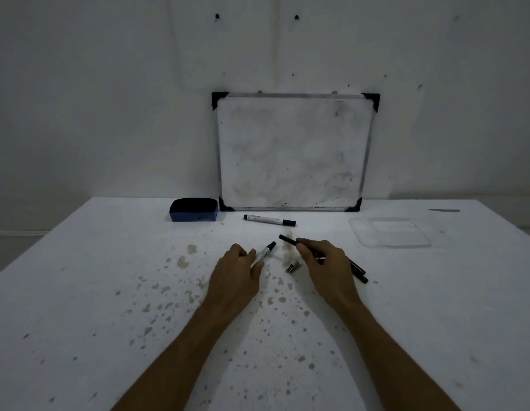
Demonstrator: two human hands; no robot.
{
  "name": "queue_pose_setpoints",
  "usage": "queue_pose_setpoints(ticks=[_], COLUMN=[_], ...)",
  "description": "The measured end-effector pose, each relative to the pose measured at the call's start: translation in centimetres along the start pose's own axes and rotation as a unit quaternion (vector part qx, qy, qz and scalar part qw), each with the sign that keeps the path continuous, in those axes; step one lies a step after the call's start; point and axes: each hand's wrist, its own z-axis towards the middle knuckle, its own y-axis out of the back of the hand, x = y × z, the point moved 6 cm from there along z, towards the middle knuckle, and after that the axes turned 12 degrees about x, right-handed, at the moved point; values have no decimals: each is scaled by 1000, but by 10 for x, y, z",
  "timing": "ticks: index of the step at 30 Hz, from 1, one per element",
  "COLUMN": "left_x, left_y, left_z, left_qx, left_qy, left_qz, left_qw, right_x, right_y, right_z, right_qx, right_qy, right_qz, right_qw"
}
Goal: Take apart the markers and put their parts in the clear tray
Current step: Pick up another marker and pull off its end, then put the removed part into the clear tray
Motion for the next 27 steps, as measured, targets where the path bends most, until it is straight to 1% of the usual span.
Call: queue_pose_setpoints(ticks=[2, 5, 7, 8, 10, 13, 15, 17, 21, 24, 27], left_x=[-2, -10, -27, -41, -73, -126, -151, -164, -167, -165, -165], left_y=[1, 8, 13, 14, 12, -2, -19, -39, -60, -64, -66], left_z=[-4, -10, -10, -9, 1, 15, 18, 15, 13, 16, 14], left_qx=[1, -38, -75, -82, -68, -24, -3, 20, 30, 44, 35], left_qy=[9, 13, -28, -57, -109, -132, -115, -79, -65, -65, -66], left_qz=[29, 50, 19, 4, -23, -59, -76, -94, -59, -53, -46], left_qw=[1000, 998, 997, 995, 991, 989, 990, 992, 996, 996, 996], right_x=[5, 15, 15, 14, 8, -4, -13, -20, -29, -36, -44], right_y=[4, 19, 41, 53, 82, 124, 147, 165, 195, 210, 210], right_z=[-8, -24, -37, -44, -53, -60, -62, -58, -29, 11, 49], right_qx=[9, 9, -22, -36, -67, -101, -119, -132, -152, -131, -44], right_qy=[-9, -12, -15, -18, -23, -38, -46, -56, -55, -67, -119], right_qz=[22, 45, 53, 53, 38, -4, -30, -54, -133, -215, -274], right_qw=[1000, 999, 998, 998, 997, 994, 991, 988, 978, 965, 953])
